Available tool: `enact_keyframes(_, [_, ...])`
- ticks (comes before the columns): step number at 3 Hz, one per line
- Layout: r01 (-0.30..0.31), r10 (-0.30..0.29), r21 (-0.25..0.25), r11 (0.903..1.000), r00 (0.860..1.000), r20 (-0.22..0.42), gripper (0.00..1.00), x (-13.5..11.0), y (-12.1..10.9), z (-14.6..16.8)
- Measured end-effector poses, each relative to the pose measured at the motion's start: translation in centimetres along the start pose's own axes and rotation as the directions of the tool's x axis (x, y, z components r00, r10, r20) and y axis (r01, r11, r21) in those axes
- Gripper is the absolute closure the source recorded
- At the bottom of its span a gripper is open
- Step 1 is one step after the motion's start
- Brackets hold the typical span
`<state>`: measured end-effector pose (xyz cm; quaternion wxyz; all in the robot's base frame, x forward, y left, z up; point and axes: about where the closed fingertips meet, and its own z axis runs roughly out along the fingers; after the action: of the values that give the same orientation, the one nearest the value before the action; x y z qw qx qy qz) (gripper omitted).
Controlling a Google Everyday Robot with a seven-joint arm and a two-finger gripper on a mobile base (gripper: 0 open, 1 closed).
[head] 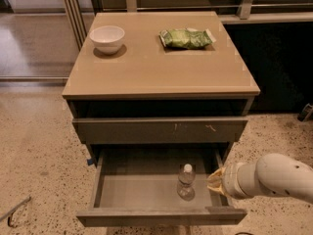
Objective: Pick water bottle from middle drawer and place on counter
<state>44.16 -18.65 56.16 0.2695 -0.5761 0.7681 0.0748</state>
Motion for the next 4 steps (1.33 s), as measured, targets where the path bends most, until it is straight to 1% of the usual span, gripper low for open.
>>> enact_keyframes(1, [-0.025, 0.026, -0.010, 0.9996, 0.996, 0.088, 0.19, 0.3, -0.9, 1.0])
enact_keyframes(2, [-0.048, 0.053, -0.035, 0.9982, 0.988, 0.143, 0.00, 0.4, -1.5, 2.0])
enact_keyframes(4, [-0.082, 0.102, -0.097, 0.9919, 0.969, 0.224, 0.00, 0.4, -2.5, 5.9])
